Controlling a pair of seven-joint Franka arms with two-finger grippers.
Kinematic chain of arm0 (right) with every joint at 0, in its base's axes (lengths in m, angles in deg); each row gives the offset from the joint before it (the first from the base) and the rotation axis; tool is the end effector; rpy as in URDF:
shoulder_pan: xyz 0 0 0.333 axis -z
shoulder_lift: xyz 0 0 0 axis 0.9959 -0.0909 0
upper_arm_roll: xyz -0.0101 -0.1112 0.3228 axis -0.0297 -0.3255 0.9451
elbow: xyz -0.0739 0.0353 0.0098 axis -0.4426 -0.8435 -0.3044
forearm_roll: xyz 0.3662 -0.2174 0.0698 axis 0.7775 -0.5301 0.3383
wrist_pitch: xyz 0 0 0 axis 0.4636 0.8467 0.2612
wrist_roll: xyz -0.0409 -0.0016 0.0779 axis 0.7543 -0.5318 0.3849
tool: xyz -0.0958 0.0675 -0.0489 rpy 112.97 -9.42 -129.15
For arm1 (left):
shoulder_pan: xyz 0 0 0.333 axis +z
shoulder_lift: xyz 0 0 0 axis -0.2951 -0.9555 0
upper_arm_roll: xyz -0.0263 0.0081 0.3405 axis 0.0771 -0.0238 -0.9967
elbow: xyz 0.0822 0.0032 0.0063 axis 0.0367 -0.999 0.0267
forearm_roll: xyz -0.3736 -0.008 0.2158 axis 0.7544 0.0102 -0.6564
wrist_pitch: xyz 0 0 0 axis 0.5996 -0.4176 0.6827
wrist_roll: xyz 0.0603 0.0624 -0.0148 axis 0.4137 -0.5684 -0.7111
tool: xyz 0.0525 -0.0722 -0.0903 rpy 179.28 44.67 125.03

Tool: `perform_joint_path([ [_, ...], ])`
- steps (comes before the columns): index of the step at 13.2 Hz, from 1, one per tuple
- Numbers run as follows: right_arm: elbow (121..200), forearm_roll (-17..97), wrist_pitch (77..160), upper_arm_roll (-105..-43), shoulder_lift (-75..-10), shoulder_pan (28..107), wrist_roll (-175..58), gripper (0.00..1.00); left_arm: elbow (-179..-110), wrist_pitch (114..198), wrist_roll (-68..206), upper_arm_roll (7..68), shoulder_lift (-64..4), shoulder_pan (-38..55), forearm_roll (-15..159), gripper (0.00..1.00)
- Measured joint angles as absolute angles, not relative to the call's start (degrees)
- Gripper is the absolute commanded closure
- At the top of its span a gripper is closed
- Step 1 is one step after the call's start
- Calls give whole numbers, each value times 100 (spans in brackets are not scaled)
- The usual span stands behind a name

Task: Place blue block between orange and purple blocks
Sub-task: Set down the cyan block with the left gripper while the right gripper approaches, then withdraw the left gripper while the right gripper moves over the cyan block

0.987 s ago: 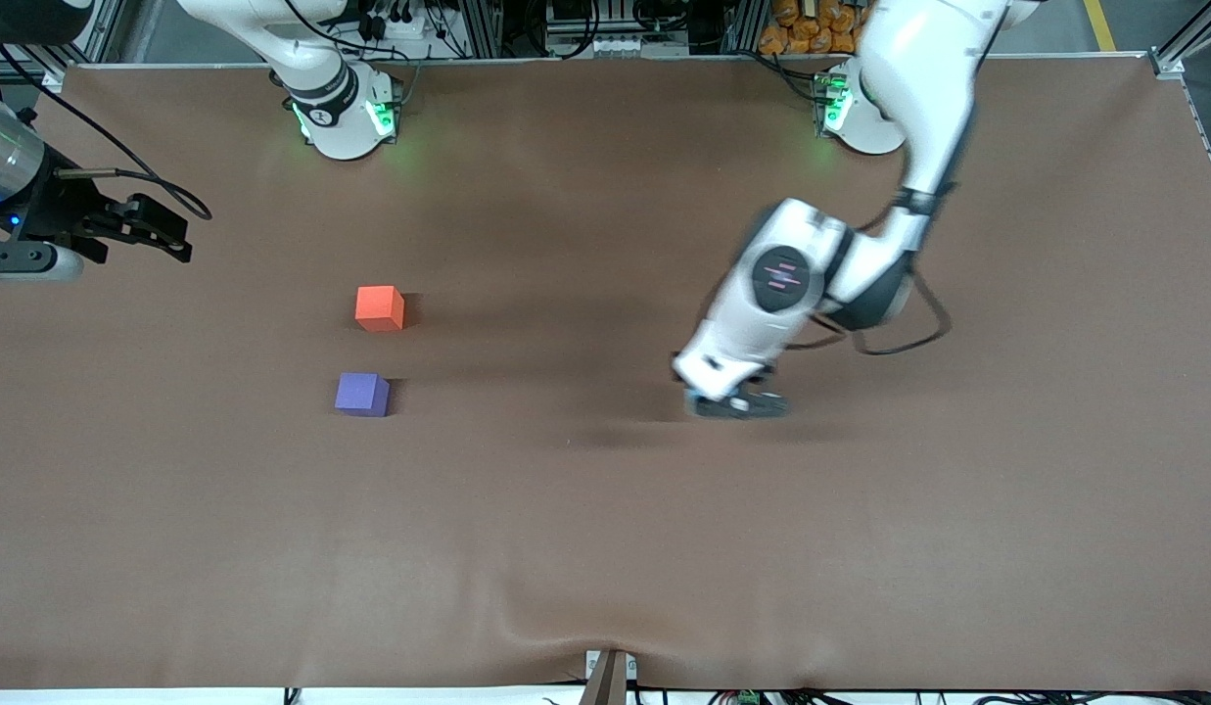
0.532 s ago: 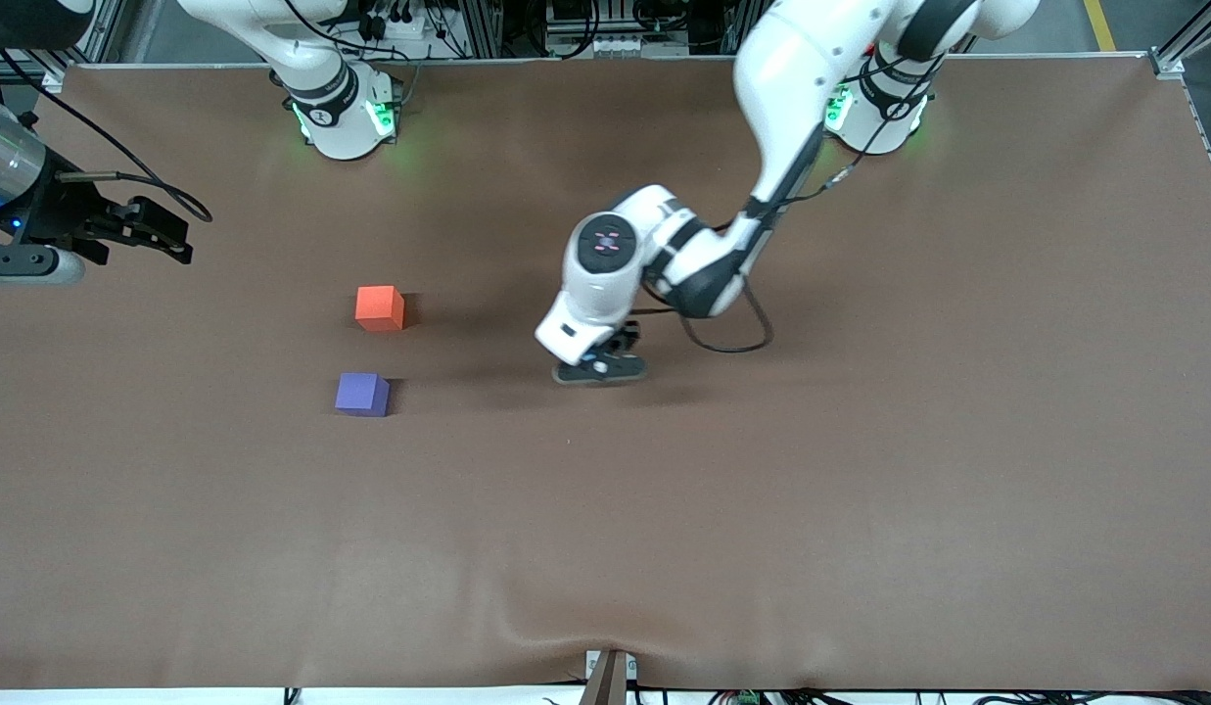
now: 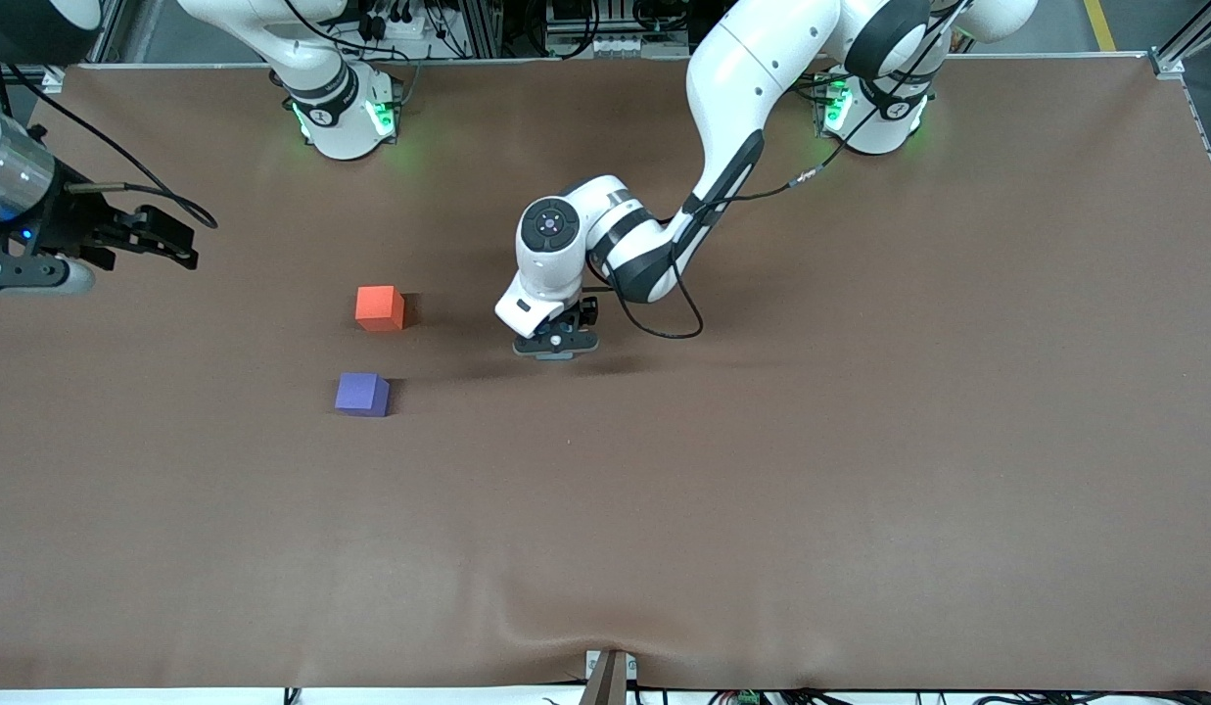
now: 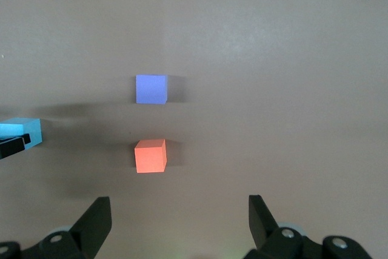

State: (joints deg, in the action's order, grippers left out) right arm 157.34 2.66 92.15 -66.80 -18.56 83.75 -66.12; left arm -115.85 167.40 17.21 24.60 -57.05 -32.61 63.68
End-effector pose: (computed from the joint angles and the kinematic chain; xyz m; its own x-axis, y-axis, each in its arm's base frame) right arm 0.5828 0.0291 0.5870 0.9952 0.0016 -0.0980 0.0023 -1.0000 0.0067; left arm 0.4829 -0.6591 0.1918 0.9943 0.1015 -0.0325 0.1045 -0.9884 0.1106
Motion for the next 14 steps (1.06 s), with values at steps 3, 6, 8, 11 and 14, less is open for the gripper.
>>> perform_joint_path([
  [3,15756,263,9218,-6673,-2253,8375,-6608,0,-11384,16253,1662,2374,-5509,-3257,6357,0],
  [6,15758,263,9322,-6596,-2662,8303,-6629,0,-11280,15102,1676,1990,-4708,-3112,6182,0],
  [8,15760,267,9500,-6564,-2841,8135,-6978,0,-11288,14312,1958,1861,-4043,-2641,6133,0],
  [11,15765,281,9856,-6538,-3120,7662,-7714,0,-11331,13550,2900,1835,-3327,-1650,6124,0],
  [14,15768,532,10254,-6521,-3396,7212,-8371,0,-11379,12970,3734,1846,-2820,-781,6122,0],
])
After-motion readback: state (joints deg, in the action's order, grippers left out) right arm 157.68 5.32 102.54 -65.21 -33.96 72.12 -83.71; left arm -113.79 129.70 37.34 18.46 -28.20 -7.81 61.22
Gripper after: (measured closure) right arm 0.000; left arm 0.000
